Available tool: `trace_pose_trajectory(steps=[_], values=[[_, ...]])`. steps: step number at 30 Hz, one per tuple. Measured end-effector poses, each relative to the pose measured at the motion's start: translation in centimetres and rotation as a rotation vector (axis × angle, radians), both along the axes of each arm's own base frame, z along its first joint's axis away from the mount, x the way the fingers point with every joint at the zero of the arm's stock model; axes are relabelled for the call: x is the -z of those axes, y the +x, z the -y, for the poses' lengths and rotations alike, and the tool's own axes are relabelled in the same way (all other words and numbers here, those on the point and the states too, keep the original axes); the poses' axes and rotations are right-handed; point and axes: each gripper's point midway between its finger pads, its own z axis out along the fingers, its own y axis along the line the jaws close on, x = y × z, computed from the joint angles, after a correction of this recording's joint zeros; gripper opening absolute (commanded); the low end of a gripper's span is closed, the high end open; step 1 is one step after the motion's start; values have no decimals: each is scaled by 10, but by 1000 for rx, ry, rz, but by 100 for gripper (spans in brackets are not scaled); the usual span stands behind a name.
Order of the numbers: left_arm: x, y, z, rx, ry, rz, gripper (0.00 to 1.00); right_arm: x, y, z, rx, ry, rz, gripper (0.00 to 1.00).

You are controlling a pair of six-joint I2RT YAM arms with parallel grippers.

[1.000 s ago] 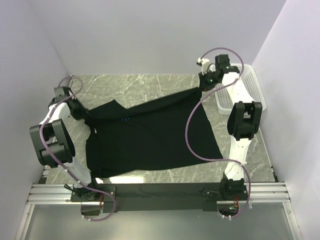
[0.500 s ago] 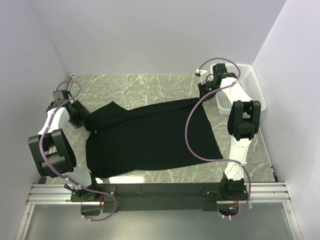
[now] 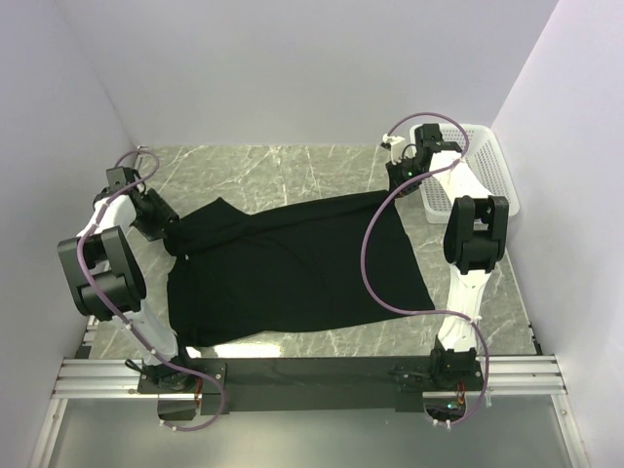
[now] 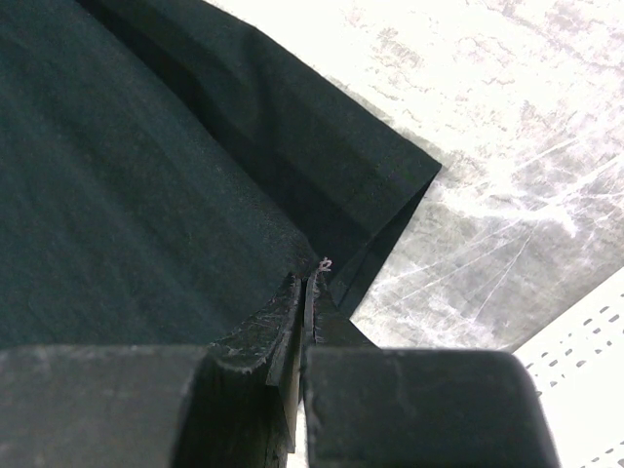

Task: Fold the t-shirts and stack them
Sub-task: Flatten the tshirt out

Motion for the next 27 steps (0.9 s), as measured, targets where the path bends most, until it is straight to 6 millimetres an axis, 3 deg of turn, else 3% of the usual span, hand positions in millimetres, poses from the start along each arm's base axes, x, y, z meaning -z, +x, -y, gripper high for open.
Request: trace_pose_trajectory(steps=[10, 21, 27], values=[[24, -2, 6, 16, -20, -60, 51, -4, 3, 1, 2, -3, 13, 0], [24, 2, 13, 37, -36, -45, 46, -5, 5, 1, 4, -6, 17, 0], [25, 2, 17, 46, -51, -41, 33, -5, 5, 1, 4, -7, 18, 0]])
